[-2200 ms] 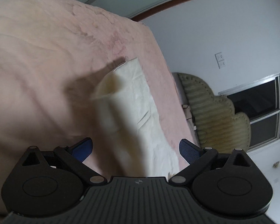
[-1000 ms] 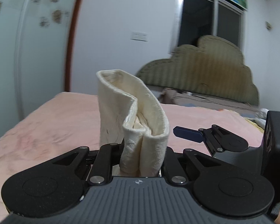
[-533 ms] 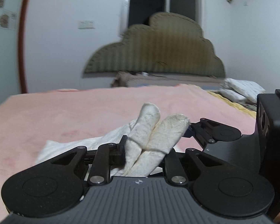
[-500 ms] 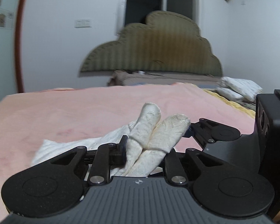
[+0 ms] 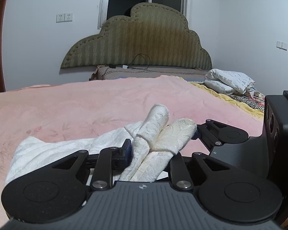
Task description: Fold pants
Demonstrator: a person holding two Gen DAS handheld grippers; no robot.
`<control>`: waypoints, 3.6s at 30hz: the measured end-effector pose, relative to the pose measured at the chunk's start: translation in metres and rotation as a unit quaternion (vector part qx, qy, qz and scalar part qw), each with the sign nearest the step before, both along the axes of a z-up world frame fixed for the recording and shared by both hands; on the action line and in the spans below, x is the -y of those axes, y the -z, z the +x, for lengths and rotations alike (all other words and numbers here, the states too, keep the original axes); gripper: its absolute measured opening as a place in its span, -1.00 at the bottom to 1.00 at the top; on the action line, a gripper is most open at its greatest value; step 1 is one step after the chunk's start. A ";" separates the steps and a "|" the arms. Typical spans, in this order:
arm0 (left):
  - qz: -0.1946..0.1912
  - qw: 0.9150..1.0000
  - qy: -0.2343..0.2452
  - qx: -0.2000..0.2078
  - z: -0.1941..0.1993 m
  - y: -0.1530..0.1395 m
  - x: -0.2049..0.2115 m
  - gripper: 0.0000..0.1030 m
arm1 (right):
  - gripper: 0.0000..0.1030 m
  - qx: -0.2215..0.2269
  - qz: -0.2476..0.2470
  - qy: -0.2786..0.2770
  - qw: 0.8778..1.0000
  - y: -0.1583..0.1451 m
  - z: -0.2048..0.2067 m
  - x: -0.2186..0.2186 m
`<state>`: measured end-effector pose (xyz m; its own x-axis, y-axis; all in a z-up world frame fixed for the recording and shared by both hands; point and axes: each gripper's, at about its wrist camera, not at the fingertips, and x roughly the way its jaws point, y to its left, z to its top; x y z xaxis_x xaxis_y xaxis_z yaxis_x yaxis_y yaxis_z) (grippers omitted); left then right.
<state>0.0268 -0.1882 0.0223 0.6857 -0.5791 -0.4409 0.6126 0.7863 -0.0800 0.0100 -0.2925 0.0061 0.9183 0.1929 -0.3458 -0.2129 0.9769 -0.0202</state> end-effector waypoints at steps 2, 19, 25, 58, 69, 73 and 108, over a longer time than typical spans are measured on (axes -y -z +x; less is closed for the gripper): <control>-0.001 1.000 0.003 -0.005 0.002 0.002 -0.002 -0.61 | 0.99 -0.017 -0.008 0.003 1.000 0.001 0.001 0.004; 0.043 0.998 0.017 0.033 -0.011 0.018 0.007 -0.61 | 1.00 -0.170 0.518 0.000 0.838 0.016 -0.012 0.112; 0.092 0.993 0.030 0.065 -0.018 0.025 0.020 -0.61 | 1.00 -0.222 0.459 -0.007 0.860 0.011 0.026 0.075; 0.189 0.957 -0.154 0.157 -0.035 0.039 -0.100 0.60 | -0.70 -0.159 0.432 -0.052 0.886 -0.063 0.078 0.021; 0.180 0.956 -0.218 0.078 -0.040 0.025 -0.164 0.59 | -0.72 -0.172 0.430 -0.041 0.885 -0.049 0.073 0.019; 0.187 0.958 -0.202 0.082 -0.045 0.021 -0.165 0.54 | -0.72 -0.179 0.447 -0.018 0.876 -0.026 0.060 0.034; 0.141 0.976 -0.147 0.072 -0.053 0.008 -0.190 0.70 | -0.66 -0.123 0.243 0.075 0.959 -0.008 -0.029 0.022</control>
<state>-0.0258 0.0014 0.0146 0.8702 -0.2180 -0.4418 0.3466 0.9082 0.2345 -0.0189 -0.3146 0.0137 0.8499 0.2593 -0.4587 -0.0096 0.8780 0.4785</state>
